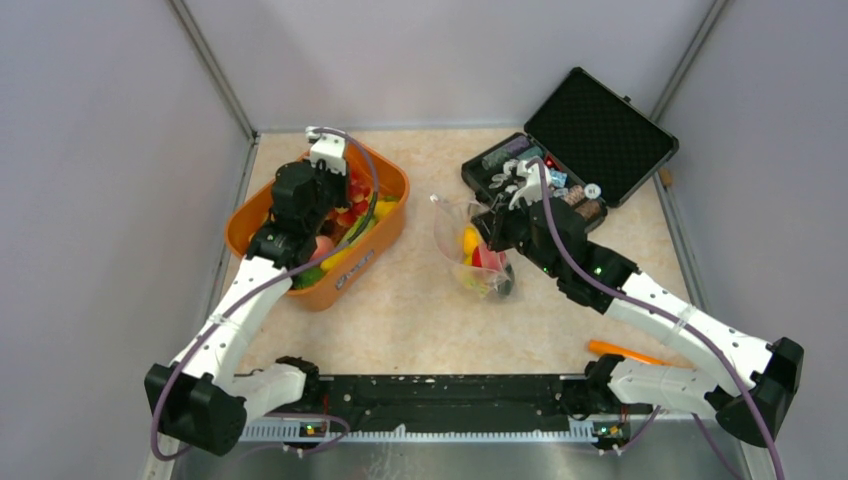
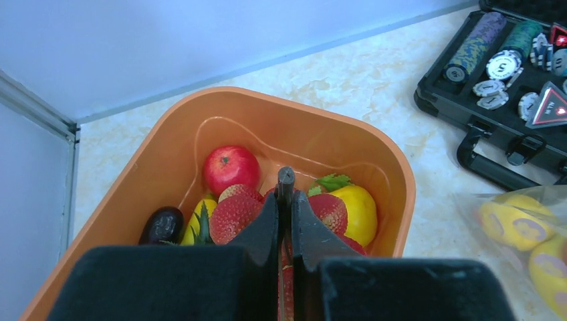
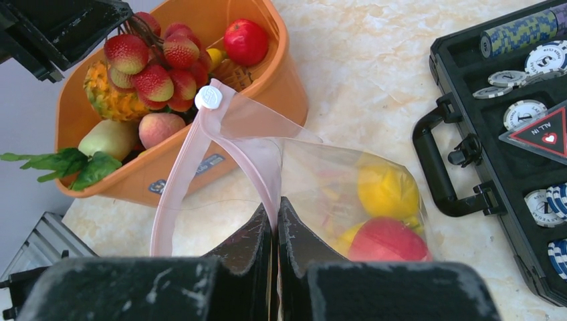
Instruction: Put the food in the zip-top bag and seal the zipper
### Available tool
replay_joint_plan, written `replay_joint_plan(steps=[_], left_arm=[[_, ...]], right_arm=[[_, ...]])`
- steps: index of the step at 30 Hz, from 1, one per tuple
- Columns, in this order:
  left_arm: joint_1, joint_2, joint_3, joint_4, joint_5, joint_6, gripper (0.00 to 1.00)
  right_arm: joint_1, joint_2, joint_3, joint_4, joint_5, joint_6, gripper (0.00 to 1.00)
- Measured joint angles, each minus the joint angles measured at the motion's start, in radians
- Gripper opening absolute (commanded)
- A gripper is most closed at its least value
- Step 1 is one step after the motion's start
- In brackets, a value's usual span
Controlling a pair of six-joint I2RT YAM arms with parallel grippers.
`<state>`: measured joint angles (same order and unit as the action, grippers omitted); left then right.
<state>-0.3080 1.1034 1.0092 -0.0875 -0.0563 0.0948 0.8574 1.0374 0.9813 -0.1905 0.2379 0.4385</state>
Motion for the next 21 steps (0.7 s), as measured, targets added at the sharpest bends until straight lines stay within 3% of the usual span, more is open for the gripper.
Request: replay_joint_plan(steps=[13,21], left_arm=[[0.001,-0.163,0.049,-0.06,0.22,-0.129,0.0],[0.001,-0.306,0.033,0.079,0.469,-0.328,0.0]], right_arm=[[0.0,0.01,0.0,0.003,0.005,0.0,0.01],[0.0,0.042,0.0,0.02,0.003,0.001,0.01]])
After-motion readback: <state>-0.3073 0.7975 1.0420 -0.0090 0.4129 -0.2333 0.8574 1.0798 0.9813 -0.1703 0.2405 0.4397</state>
